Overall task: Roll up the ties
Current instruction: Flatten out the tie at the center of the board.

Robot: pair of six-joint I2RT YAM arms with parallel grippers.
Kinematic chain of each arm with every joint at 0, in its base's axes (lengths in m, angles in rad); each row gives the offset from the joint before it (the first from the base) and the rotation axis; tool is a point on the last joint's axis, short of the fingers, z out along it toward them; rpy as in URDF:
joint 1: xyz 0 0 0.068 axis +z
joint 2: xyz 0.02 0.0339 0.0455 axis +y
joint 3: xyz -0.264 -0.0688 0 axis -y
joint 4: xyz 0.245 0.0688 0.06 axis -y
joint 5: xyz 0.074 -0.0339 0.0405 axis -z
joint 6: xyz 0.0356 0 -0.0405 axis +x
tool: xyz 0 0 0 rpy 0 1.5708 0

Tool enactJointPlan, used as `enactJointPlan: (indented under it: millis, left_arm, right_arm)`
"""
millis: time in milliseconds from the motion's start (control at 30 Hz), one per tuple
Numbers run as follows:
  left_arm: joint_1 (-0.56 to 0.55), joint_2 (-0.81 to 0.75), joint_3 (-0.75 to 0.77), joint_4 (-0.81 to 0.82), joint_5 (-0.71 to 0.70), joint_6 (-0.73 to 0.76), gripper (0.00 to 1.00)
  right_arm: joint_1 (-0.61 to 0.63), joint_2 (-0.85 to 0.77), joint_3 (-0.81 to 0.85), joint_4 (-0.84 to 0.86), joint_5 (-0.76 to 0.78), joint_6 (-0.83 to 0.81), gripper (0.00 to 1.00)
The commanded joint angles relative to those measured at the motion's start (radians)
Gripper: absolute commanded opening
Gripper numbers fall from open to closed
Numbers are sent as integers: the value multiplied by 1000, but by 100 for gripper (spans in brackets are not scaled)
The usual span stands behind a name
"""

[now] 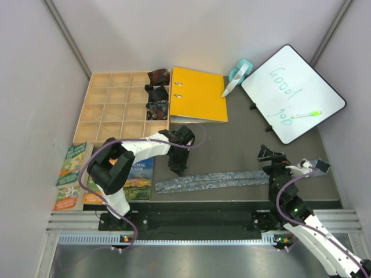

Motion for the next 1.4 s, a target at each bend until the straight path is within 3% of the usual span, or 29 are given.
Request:
enactJointPlan:
  millis: [0, 167, 267, 300, 400, 1000, 1367]
  left_arm:
    - [0, -87, -37, -39, 108, 17, 21]
    - [0, -168, -31, -63, 98, 15, 22]
    - [-1, -194, -5, -94, 30, 14, 39]
    - [-1, -199, -2, -102, 9, 17, 50]
    - [-1, -202, -18, -88, 1, 20, 57]
    - [-44, -81, -81, 64, -10, 129, 49]
    - [-49, -67, -83, 59, 50, 132, 25]
  right_arm:
    - [8, -102, -107, 10, 5, -4, 99]
    - [8, -102, -107, 7, 8, -4, 99]
    - [8, -102, -109, 10, 8, -4, 99]
    - [7, -102, -107, 7, 8, -1, 99]
    - [8, -102, -107, 7, 6, -1, 99]
    - [8, -102, -107, 7, 8, -1, 99]
    - [8, -102, -107, 6, 8, 1, 99]
